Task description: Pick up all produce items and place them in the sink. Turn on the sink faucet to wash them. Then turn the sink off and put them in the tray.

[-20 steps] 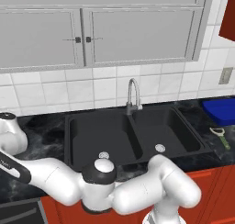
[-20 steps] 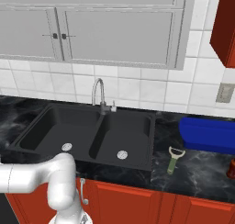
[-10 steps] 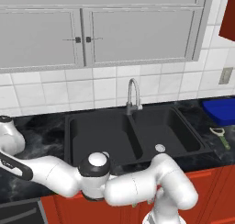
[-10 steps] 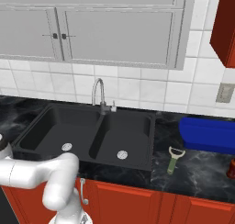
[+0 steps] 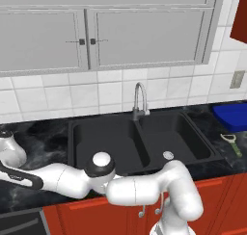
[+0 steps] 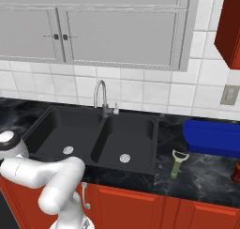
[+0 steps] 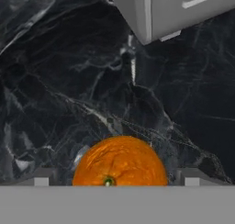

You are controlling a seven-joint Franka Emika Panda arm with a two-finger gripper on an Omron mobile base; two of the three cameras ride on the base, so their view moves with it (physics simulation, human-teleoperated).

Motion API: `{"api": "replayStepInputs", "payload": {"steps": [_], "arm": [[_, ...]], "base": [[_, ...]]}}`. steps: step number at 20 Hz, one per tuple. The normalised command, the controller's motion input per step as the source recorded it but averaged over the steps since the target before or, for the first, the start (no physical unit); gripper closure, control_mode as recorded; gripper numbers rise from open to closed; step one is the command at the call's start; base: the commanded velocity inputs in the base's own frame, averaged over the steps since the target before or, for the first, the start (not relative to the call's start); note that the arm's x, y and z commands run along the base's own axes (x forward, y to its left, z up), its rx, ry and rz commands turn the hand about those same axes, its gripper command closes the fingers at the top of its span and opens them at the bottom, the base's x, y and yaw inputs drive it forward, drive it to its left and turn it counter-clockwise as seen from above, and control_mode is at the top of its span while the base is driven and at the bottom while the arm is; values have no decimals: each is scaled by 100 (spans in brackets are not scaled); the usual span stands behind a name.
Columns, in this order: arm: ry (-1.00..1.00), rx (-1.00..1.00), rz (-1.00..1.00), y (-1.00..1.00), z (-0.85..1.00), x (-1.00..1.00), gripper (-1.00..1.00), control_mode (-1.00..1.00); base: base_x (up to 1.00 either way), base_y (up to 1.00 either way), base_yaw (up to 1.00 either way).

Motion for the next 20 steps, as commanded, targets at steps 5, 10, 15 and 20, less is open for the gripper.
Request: {"api": "replayStepInputs", "payload": {"steps": [5, 10, 15, 20], "arm": [[0, 0, 1, 12, -3, 0, 100, -100], [-5, -2, 0, -53, 26, -19, 100, -100], [0, -4, -4, -68, 56, -20, 100, -100], [0, 0, -9, -89, 55, -25, 100, -100]], "base": [[0, 0, 0], [0, 0, 0], [0, 0, 0], [0, 0, 0]]}}
